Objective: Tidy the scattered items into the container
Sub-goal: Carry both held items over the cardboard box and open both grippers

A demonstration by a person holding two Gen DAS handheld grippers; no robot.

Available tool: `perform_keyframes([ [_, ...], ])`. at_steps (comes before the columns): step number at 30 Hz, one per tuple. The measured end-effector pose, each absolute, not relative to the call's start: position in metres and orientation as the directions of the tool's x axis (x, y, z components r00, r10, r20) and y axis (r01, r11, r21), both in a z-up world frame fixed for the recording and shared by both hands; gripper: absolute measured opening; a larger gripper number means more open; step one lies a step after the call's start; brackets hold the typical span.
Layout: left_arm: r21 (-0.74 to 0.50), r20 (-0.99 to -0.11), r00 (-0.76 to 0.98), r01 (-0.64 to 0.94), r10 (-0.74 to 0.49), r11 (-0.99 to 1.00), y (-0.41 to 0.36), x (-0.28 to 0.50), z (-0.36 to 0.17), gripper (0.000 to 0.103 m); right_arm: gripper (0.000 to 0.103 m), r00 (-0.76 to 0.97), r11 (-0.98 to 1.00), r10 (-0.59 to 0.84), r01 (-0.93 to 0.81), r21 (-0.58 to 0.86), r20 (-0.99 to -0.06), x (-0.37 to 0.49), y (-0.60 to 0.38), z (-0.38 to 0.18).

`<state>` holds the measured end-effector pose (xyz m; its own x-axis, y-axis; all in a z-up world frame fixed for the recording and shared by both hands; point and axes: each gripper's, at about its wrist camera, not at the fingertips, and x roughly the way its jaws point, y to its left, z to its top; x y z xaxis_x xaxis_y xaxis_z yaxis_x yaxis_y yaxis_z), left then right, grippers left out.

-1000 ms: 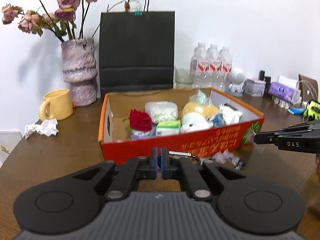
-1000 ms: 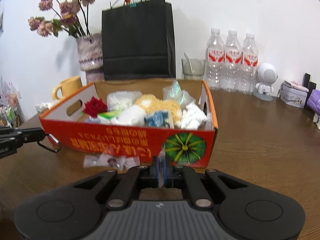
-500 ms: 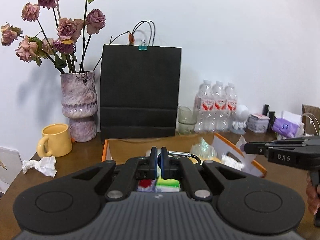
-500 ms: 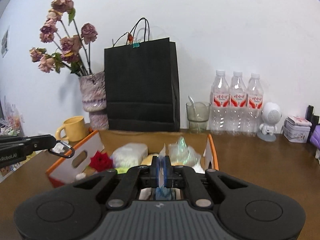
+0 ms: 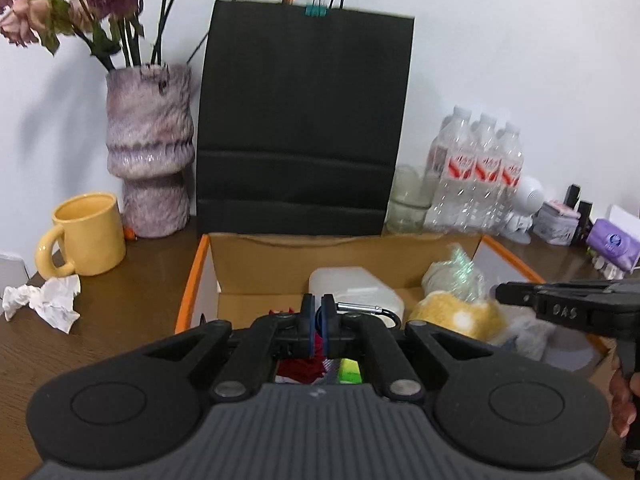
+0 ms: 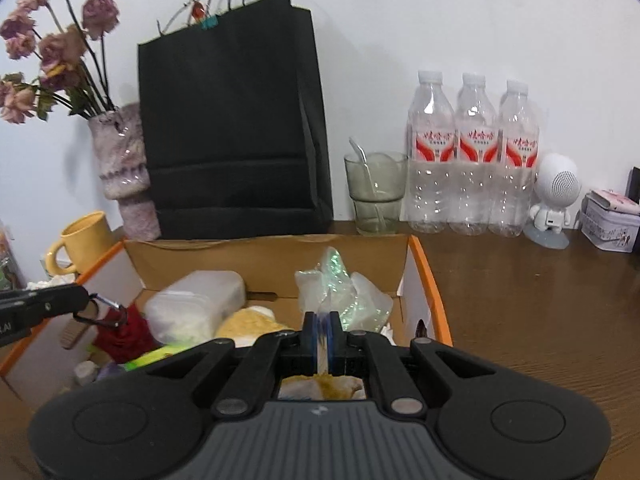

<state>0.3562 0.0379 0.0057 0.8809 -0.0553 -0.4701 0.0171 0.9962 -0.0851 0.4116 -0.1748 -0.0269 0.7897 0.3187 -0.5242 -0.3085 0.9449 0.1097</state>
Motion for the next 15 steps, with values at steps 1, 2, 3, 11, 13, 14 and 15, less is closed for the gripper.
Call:
perform_keyframes([
  [1,-0.085,-0.476,0.878,0.014,-0.053,0.996,0.0381,0.3579,0.0036,0.004,0.005,0.789,0.945,0.318,-0.308,0.11,-0.526,0.4132,-0.1755,-0.0277],
  [2,-0.088,-0.482,0.875,0.01,-0.051,0.996,0.0388,0.3595,0.0019,0.004,0.009,0.787,0.944,0.32,-0.31,0.111,-0.527,0.4143,-0.1766,-0.028],
  [3,-0.092,-0.49,0.87,0.009,-0.053,0.996,0.0397,0.3609,0.0002,0.004,0.011,0.785,0.944,0.322,-0.308,0.118,-0.528,0.4151,-0.1783,-0.0281],
  [11,-0.118,-0.493,0.869,-0.026,-0.036,0.993,0.0431,0.3594,0.0003,0.077,0.09,0.781,0.943,0.33,-0.298,0.147,-0.53,0.4147,-0.1815,-0.0273],
  [13,-0.105,-0.476,0.879,-0.029,-0.025,0.994,0.0406,0.3577,0.0029,0.095,0.091,0.786,0.942,0.33,-0.307,0.134,-0.523,0.4119,-0.1788,-0.0253],
  [14,-0.102,-0.467,0.884,-0.02,-0.03,0.995,0.0394,0.3564,0.0041,0.097,0.092,0.784,0.941,0.332,-0.313,0.129,-0.524,0.411,-0.1775,-0.0245],
  [15,-0.098,-0.464,0.885,-0.016,-0.031,0.995,0.038,0.3557,0.0053,0.103,0.092,0.781,0.94,0.333,-0.317,0.124,-0.528,0.4105,-0.1762,-0.0241],
])
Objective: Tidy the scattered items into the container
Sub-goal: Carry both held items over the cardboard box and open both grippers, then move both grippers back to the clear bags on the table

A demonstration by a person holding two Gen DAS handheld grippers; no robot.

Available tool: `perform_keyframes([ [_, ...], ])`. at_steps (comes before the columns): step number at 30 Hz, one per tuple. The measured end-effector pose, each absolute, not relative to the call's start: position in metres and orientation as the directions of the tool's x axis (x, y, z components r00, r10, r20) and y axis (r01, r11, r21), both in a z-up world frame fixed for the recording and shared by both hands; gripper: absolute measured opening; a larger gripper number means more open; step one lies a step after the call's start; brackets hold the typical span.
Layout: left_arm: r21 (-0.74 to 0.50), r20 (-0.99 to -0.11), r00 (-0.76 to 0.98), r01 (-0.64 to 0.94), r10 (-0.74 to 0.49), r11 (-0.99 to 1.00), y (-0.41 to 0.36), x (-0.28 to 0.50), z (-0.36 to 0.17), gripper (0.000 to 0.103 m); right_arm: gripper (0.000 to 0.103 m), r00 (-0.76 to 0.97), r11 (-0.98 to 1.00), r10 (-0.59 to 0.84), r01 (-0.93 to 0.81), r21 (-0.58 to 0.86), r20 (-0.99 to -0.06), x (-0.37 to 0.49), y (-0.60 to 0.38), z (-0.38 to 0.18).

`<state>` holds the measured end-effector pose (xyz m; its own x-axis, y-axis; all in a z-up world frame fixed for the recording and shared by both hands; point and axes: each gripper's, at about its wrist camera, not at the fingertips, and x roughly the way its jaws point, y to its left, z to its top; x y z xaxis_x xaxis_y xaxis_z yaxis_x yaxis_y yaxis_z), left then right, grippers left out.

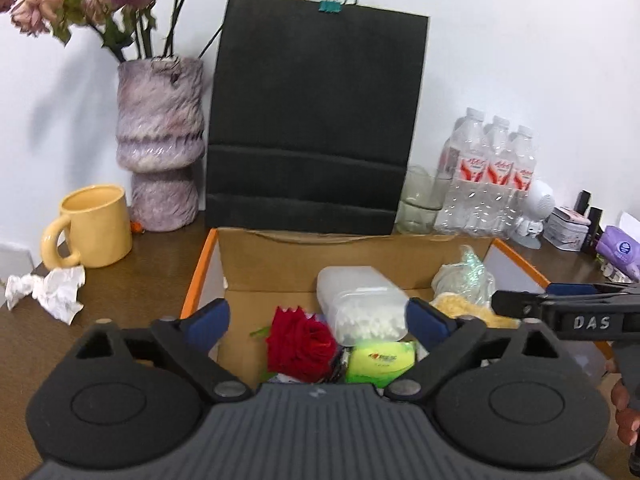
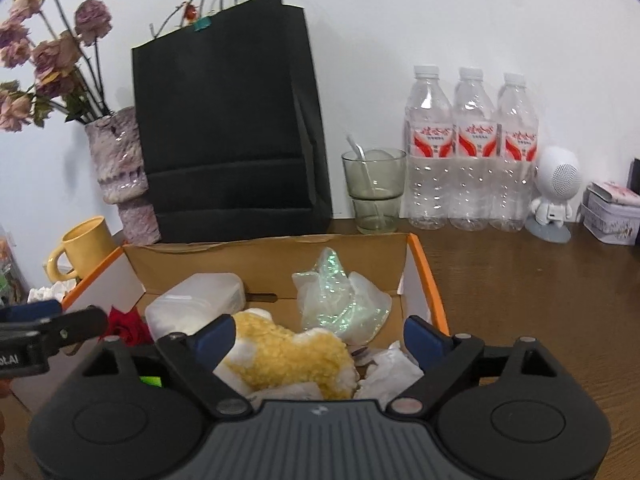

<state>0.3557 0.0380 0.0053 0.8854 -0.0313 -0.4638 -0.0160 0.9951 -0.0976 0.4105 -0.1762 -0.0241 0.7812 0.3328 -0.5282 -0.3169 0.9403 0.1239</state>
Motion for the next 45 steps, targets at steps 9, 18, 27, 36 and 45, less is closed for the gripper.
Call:
perform_keyframes([
  [9,-0.031,-0.467,0.884,-0.022,0.005,0.999,0.026,0.352,0.008,0.103,0.1,0.783,0.941,0.322,-0.328,0.086,-0.533,0.401,-0.17,-0.017],
  [18,-0.035,-0.41,0.912,-0.019,0.002,0.999,0.022,0.323,0.03,0.103,0.103,0.818,0.94,0.331,-0.327,0.093,-0.471,0.368,-0.174,0.008],
  [27,-0.039,-0.367,0.929,0.026,-0.038,0.999,0.016,0.27,0.043,0.103,0.103,0.818,0.929,0.35,-0.365,0.057,-0.456,0.312,-0.186,0.012],
  [36,-0.022,-0.446,0.892,0.067,-0.07,0.998,0.015,0.233,0.003,0.102,0.098,0.762,0.922,0.332,-0.386,0.022,-0.555,0.271,-0.187,-0.033],
  [45,0.068,-0.54,0.833,0.183,-0.118,0.981,-0.015,0.245,-0.037,0.063,0.068,0.713,0.915,0.334,-0.403,0.03,-0.616,0.282,-0.181,-0.064],
])
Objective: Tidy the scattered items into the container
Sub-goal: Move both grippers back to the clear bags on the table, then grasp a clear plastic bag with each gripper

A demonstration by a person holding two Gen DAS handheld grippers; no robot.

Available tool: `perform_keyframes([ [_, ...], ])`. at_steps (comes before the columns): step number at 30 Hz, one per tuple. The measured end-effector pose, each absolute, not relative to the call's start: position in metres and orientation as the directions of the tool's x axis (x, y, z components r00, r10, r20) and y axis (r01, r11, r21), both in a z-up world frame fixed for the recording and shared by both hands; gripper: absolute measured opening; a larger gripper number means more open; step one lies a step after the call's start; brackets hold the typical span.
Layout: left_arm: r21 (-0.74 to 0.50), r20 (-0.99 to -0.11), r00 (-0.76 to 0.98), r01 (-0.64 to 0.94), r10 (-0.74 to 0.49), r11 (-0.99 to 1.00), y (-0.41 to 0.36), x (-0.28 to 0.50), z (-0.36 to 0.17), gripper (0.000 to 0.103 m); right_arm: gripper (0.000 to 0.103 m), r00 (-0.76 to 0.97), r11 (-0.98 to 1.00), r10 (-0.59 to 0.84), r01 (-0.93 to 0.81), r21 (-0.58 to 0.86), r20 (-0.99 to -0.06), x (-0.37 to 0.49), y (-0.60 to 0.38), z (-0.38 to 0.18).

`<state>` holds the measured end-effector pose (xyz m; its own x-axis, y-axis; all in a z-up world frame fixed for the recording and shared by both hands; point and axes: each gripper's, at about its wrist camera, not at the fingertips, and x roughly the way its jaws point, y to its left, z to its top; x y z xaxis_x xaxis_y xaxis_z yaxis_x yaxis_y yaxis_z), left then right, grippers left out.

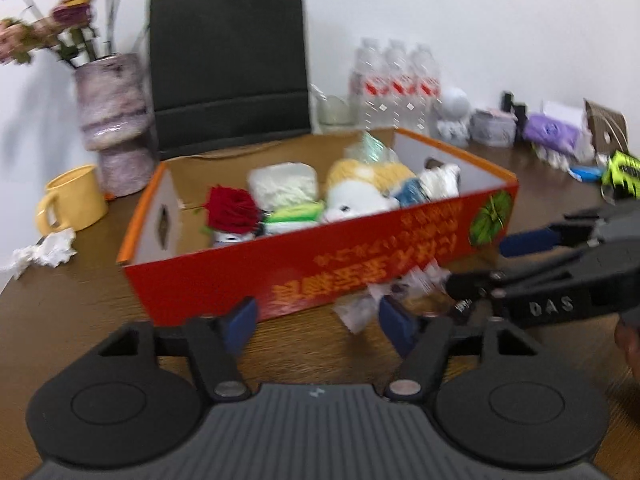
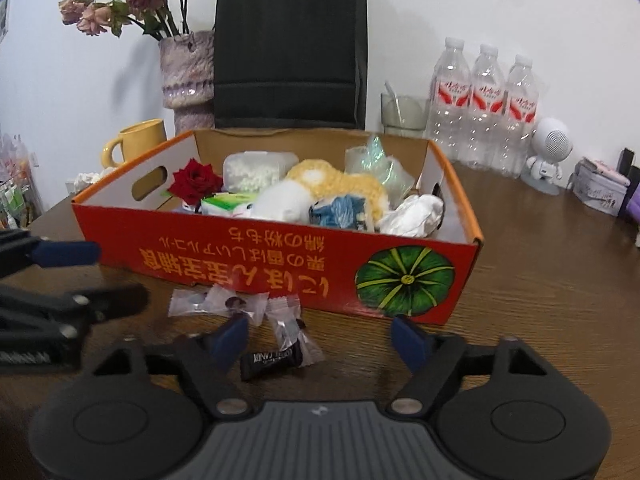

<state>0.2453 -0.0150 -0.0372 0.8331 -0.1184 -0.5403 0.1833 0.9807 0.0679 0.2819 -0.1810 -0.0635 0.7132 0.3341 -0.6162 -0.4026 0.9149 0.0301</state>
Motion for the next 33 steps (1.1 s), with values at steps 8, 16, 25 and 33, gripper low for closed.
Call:
perform_keyframes([
  [8,0.104,-0.57,0.802,0.284,-0.177,0.953,-0.037,0.259,-0.049,0.041,0.039,0.657,0.876,0.409,-0.478,0.07,-0.633,0.293,-0.177,-0.069],
  [16,0.091,-0.599,0.779,0.292,-0.182,0.952,-0.038,0.273,-0.055,0.026,0.019,0.629,0.856,0.439,-0.51,0.085,-0.641,0.293,-0.181,-0.069],
  [25,0.123,-0.596,0.784,0.303,-0.174,0.945,-0.043,0.266,-0.056,0.007,0.017,0.631,0.856,0.44,-0.51,0.086,-0.638,0.286,-0.185,-0.068],
  [33,0.133,-0.566,0.803,0.31,-0.184,0.942,-0.041,0.25,-0.051,0.001,0.017,0.642,0.862,0.439,-0.499,0.092,-0.628,0.281,-0.189,-0.065],
])
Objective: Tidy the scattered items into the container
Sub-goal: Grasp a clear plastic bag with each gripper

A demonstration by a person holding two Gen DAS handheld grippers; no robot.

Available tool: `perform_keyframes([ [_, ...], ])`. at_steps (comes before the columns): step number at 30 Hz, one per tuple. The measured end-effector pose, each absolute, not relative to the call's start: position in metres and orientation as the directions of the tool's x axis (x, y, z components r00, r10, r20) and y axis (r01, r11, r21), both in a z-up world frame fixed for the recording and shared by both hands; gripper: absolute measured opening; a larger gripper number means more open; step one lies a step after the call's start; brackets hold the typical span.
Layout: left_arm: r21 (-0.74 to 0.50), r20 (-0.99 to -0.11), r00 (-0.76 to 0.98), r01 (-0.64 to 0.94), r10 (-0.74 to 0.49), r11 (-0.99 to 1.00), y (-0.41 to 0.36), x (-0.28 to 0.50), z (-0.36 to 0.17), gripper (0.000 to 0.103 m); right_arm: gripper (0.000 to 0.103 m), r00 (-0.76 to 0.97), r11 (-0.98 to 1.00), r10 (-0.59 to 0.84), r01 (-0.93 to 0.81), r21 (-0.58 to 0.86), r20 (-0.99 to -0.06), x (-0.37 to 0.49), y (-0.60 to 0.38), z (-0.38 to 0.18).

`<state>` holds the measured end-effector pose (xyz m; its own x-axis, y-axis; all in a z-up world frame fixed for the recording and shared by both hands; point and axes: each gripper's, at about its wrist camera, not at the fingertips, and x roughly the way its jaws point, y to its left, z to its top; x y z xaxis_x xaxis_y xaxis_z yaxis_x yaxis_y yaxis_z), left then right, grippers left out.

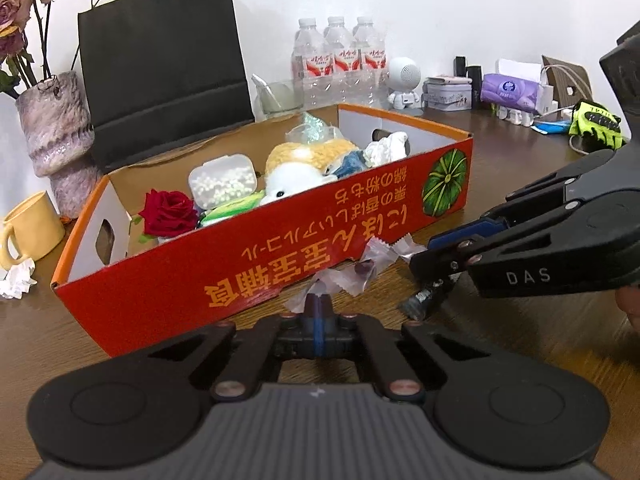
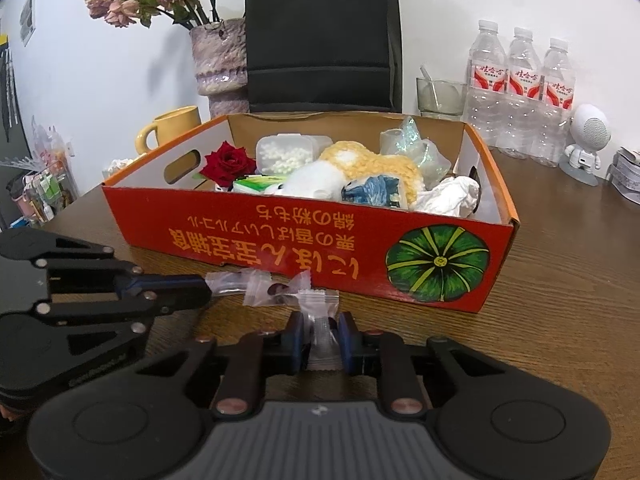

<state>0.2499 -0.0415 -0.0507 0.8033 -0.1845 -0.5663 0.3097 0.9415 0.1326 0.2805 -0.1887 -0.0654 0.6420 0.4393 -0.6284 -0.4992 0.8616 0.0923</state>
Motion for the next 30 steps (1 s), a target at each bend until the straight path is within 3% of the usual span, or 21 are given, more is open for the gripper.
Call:
perform_keyframes([
  [5,0.119,-0.555,0.81,0.301,-0.187,0.946,-0.042,0.252,-0.05,0.008,0.017,0.653,0.871,0.43,-0.481,0.097,-0.623,0.281,-0.192,-0.063],
  [10,0.116,-0.564,0.811,0.268,-0.159,0.956,-0.041,0.266,-0.051,0.035,0.017,0.651,0.883,0.414,-0.456,0.107,-0.636,0.284,-0.196,-0.065],
  [13,0.106,-0.577,0.798,0.284,-0.173,0.953,-0.042,0.272,-0.052,0.038,0.017,0.653,0.887,0.412,-0.449,0.113,-0.635,0.284,-0.198,-0.064],
  [17,0.1,-0.601,0.777,0.302,-0.184,0.948,-0.045,0.278,-0.056,0.03,0.017,0.651,0.885,0.418,-0.449,0.121,-0.634,0.283,-0.199,-0.063],
  [18,0.087,-0.607,0.769,0.316,-0.201,0.945,-0.045,0.279,-0.056,0.016,0.017,0.65,0.885,0.419,-0.45,0.123,-0.634,0.283,-0.2,-0.063],
  [19,0.074,-0.611,0.762,0.328,-0.217,0.942,-0.045,0.28,-0.056,0.012,0.017,0.649,0.884,0.42,-0.45,0.125,-0.634,0.283,-0.2,-0.063],
  [30,0.093,-0.584,0.784,0.321,-0.21,0.942,-0.046,0.253,-0.053,0.008,0.017,0.671,0.888,0.427,-0.438,0.14,-0.606,0.276,-0.211,-0.055],
])
